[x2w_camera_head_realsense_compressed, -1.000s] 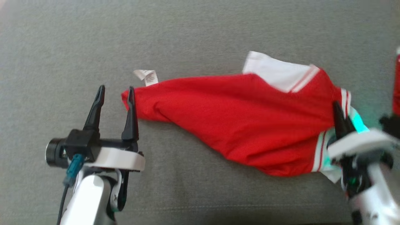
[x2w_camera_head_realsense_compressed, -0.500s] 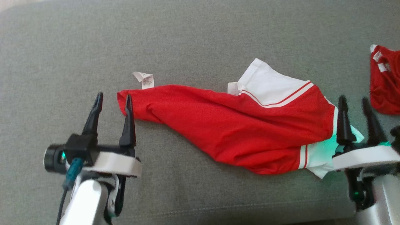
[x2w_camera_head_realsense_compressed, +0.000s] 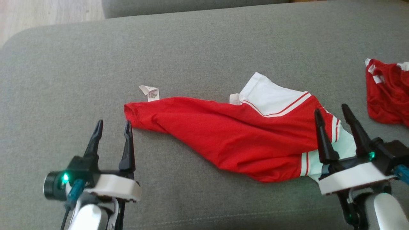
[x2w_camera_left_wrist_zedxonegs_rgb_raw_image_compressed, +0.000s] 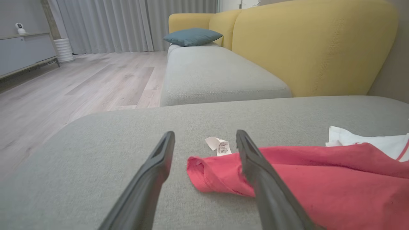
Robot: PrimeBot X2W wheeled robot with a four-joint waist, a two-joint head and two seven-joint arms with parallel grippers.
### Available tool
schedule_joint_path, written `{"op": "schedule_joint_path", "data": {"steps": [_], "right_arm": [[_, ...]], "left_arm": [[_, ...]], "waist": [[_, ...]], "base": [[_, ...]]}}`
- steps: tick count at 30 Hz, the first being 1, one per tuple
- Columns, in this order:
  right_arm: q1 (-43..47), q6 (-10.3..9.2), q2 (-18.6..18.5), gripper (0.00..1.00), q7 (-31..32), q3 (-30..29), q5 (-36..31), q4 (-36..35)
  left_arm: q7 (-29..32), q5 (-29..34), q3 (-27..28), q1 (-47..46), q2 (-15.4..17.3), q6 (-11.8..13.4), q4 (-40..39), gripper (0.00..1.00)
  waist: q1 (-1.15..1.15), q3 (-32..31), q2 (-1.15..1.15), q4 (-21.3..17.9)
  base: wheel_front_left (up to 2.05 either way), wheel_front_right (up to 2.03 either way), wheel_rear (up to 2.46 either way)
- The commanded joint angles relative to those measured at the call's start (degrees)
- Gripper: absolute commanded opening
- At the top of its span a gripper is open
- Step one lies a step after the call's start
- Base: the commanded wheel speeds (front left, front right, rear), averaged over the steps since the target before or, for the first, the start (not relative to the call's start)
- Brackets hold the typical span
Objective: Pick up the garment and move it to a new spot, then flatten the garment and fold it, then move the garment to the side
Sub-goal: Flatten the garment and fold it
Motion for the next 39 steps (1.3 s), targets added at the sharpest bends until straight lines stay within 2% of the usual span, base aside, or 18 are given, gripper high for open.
{"op": "schedule_joint_path", "data": {"steps": [1,14,20,24,28,33,39], "right_arm": [[-0.4,0.2,-0.2,1.0,0.5,1.3,0.2,-2.8],[0.1,0.2,0.2,1.0,1.4,1.2,0.7,-3.8],[-0.3,0.2,0.3,1.0,1.5,0.8,1.0,-4.0],[-1.2,0.2,0.3,1.0,1.8,1.1,1.2,-4.0],[-2.3,0.2,0.5,1.0,1.9,1.7,1.5,-3.7],[-2.7,0.2,0.8,1.0,1.8,1.8,2.0,-3.0],[-3.1,0.2,1.0,1.0,1.5,1.7,2.2,-2.4]], "left_arm": [[0.1,-0.5,2.4,-1.0,1.1,0.3,-2.2,1.0],[0.5,-1.0,2.2,-0.7,1.3,1.0,-2.8,1.0],[1.8,-1.5,1.4,-3.9,1.4,-0.5,-2.4,1.0],[6.2,-2.3,0.3,-10.7,1.2,-2.6,0.8,1.0],[14.5,-6.1,0.4,-17.0,0.8,-5.4,7.0,1.0],[21.7,-8.5,1.8,-22.8,1.9,-6.1,15.4,1.0],[24.9,-10.3,2.7,-26.0,2.6,-6.8,22.3,1.0]], "waist": [[0.0,-0.2,0.0,0.1],[0.0,0.2,0.0,0.4],[0.0,1.2,0.0,0.6],[0.0,2.7,0.0,0.5],[0.0,4.2,0.0,-0.4],[0.0,5.6,0.0,-1.6],[0.0,6.7,0.0,-2.4]], "base": [[0.0,0.0,0.0],[0.0,0.0,0.0],[0.0,0.0,0.0],[0.0,0.0,0.0],[0.0,0.0,0.0],[0.0,0.0,0.0],[0.0,0.0,0.0]]}}
